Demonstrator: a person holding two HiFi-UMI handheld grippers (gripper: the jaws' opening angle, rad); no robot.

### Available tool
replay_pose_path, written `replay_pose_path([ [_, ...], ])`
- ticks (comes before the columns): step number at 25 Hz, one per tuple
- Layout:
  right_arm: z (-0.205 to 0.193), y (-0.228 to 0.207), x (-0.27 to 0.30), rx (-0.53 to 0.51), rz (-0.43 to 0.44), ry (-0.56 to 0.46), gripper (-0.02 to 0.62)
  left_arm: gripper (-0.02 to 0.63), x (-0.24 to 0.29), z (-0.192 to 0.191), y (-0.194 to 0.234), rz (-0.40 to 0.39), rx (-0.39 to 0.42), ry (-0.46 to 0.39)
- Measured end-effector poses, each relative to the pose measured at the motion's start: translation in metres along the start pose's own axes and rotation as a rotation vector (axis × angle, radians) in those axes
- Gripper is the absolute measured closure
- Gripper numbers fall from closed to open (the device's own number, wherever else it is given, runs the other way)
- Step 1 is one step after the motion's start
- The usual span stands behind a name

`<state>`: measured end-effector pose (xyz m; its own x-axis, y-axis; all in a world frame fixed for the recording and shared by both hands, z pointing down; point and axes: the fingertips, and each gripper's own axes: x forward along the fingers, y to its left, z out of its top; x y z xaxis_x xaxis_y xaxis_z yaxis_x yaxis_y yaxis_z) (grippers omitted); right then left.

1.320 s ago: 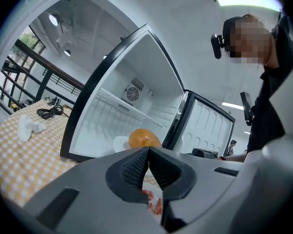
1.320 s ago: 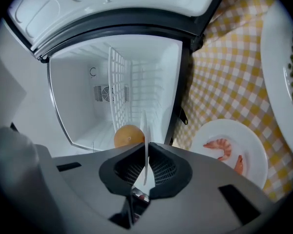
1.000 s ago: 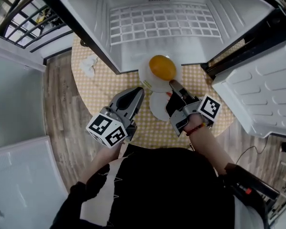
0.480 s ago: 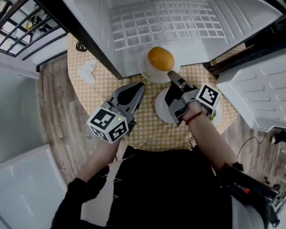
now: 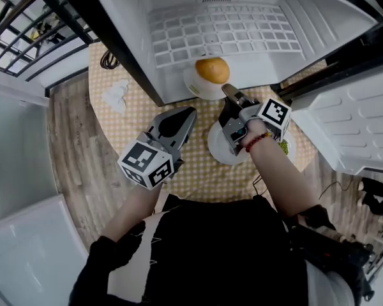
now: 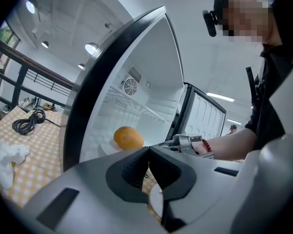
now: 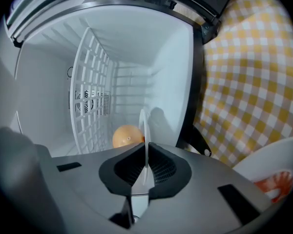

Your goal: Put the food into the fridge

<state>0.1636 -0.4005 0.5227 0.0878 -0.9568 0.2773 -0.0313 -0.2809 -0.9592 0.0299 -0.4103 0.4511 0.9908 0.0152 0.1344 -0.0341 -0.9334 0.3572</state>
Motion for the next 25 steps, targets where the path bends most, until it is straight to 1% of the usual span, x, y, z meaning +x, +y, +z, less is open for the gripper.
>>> replay_pose_path([
  [4,0.002,0.004,0.014,-0.001,0.012,0.016,0.574,0.592,-0.007,0.004,0.000,0.011,-0.005,-0.023],
  [9,0.006,0.004,0.026,-0.041,-0.035,0.040,0.572,0.592,-0.007,0.002,0.000,0.020,-0.015,-0.029],
  [15,0.011,0.008,0.039,-0.072,-0.052,0.054,0.572,0.592,-0.015,0.005,0.001,0.033,-0.024,-0.055],
  [21,0.013,0.008,0.053,-0.175,-0.104,0.084,0.574,0.592,-0.018,0.005,-0.003,0.037,-0.020,-0.071],
  [25,0.013,0.013,0.062,-0.255,-0.121,0.109,0.574,0.592,-0.023,0.003,-0.001,0.049,-0.025,-0.071],
])
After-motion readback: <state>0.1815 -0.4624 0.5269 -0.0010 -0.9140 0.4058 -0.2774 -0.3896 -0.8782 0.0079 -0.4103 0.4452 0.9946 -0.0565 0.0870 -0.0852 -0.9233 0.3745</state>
